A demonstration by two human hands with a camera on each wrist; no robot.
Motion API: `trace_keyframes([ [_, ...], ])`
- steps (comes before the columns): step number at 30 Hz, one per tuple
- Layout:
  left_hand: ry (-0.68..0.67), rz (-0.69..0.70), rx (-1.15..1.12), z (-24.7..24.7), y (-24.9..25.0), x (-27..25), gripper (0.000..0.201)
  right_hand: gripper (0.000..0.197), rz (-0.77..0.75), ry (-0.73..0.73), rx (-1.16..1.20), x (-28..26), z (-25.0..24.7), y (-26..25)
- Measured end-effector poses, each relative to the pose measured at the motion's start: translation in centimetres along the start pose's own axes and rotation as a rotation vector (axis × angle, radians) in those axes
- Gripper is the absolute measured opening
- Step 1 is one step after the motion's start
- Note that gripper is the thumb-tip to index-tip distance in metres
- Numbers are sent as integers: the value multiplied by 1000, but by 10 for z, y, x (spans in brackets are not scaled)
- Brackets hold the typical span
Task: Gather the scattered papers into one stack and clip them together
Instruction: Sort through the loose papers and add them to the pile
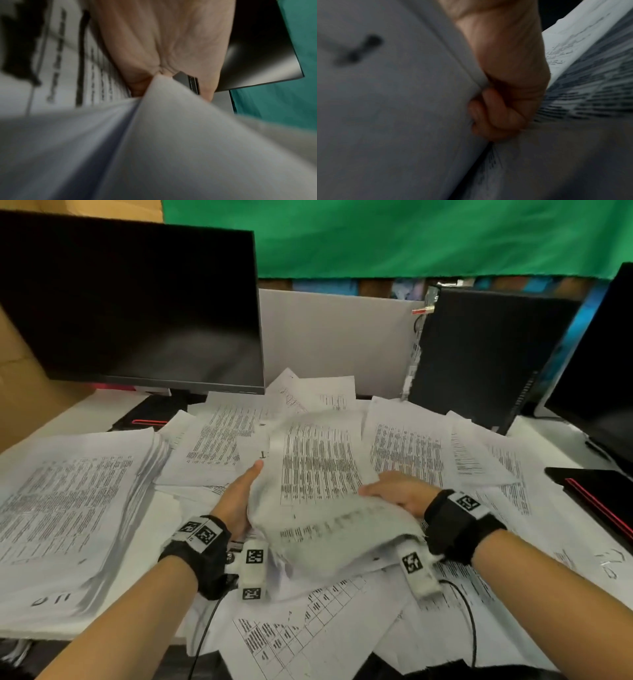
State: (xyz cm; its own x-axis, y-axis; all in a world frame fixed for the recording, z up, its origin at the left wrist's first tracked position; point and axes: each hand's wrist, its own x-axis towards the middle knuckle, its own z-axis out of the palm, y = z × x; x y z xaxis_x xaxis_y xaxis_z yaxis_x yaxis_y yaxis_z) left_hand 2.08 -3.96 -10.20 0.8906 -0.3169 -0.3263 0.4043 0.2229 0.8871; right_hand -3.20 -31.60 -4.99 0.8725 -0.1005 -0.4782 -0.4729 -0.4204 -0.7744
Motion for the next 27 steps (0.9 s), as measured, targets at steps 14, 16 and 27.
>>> trace_keyframes([
  [14,56,351,189,39,62,-39,46,34,-244,-80,444,-27,-29,-23],
  [16,136,530,262,58,84,-49,37,37,-322,-67,589,-40,-32,-43],
  [27,189,1219,534,100,178,-82,17,47,-975,323,340,-90,-54,-122],
])
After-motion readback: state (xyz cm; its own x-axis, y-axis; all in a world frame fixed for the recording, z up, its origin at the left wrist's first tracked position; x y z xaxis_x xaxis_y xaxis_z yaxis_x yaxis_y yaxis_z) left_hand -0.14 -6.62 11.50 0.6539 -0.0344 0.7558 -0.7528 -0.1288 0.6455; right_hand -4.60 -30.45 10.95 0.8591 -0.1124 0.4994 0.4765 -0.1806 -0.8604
